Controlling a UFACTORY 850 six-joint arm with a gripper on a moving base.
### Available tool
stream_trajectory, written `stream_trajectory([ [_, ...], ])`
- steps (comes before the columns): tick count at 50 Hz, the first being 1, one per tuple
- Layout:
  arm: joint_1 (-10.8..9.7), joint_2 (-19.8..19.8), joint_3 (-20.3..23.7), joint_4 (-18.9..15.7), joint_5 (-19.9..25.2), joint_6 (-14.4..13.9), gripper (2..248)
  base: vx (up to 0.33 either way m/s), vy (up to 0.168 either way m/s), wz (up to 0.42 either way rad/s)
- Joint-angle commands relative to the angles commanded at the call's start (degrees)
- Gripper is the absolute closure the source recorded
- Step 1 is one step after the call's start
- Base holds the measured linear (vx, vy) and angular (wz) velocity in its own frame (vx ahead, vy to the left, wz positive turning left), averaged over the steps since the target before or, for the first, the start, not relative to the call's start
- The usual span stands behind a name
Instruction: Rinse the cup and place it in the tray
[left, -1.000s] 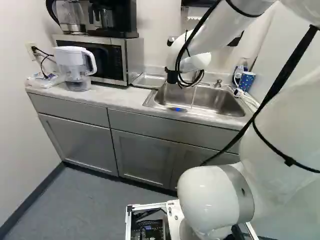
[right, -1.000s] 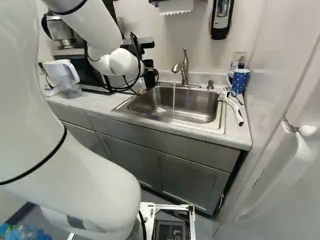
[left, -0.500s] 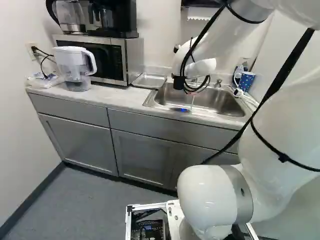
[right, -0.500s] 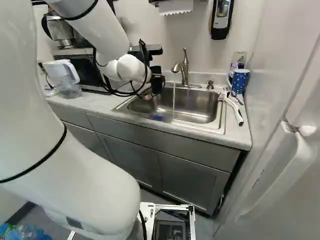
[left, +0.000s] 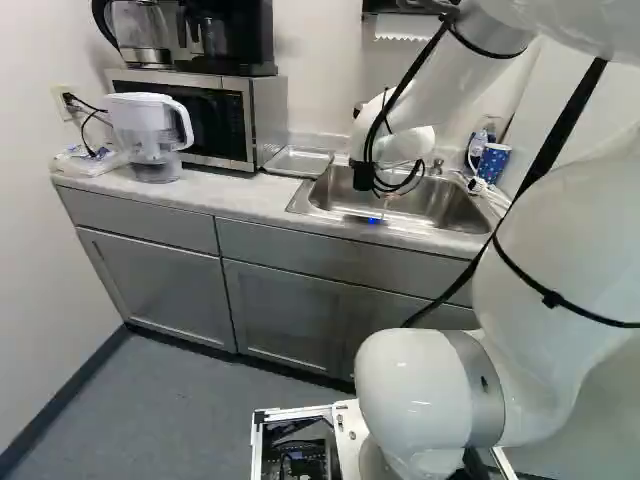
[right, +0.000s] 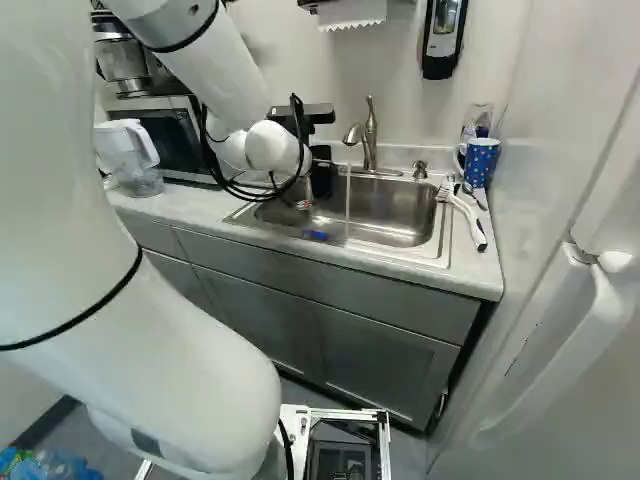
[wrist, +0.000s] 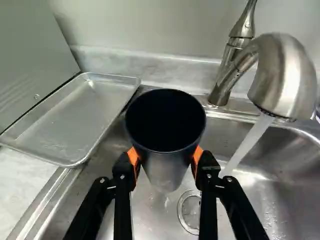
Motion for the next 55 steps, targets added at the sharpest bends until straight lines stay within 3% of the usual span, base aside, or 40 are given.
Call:
stream_trajectory([
  [21,-0.5,-1.8,0.5,0.0,0.0,0.0,129,0.0,0.0,0.0],
  [55,-5.2,-0.2,2.0,0.0,0.0,0.0,129,0.0,0.0,0.0],
])
